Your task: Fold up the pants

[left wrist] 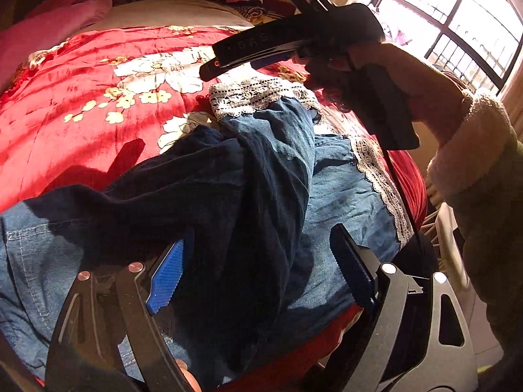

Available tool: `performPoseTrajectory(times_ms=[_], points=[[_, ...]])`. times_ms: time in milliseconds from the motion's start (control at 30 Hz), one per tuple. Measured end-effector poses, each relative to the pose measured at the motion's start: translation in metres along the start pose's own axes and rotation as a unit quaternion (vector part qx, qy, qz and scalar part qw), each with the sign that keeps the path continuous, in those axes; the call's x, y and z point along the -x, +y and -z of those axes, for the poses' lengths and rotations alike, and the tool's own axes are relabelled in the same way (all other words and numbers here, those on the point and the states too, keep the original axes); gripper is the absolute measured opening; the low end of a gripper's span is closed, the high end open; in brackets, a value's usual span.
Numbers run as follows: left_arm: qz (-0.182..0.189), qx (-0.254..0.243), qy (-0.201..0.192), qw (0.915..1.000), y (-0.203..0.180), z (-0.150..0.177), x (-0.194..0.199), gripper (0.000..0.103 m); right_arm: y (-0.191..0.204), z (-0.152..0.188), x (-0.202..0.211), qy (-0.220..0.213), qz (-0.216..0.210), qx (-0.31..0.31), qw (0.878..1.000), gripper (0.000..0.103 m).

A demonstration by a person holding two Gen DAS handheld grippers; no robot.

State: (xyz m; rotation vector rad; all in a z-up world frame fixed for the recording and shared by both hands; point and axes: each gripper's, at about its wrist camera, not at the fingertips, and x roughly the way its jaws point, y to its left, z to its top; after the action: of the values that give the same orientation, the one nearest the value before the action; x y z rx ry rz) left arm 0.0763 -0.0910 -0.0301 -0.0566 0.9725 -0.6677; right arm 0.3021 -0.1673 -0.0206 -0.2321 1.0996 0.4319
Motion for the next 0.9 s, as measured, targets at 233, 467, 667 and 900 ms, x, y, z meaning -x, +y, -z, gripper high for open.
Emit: performPoseTrajectory(times_ms=[233,467,667,900], points=[[0.007,-0.01,0.028,0.9995,-0.006,0.01,-0.018,0.041,0.001,-0.01,-0.039,0.061,0.013,0.019,0.998,0.075],[0.004,-0.02,0.051,0.9985,-0.009,0.019,-0.04,0.0,-0.016,0.013,0.003,0.008,-0.037,-0.04,0.998,0.01],[-0.021,-0.042,0.008,0.9989,-0.008,0.01,-0.003,0.0,-0.05,0.08,0.101,-0.111,-0.075,-0.125,0.983,0.009],[-0.033,-0.101,0.013,0.9942,-0.014,0.016,0.006,0.0,-0.072,0.203,0.161,-0.164,-0.085,-0.193,0.964,0.009]])
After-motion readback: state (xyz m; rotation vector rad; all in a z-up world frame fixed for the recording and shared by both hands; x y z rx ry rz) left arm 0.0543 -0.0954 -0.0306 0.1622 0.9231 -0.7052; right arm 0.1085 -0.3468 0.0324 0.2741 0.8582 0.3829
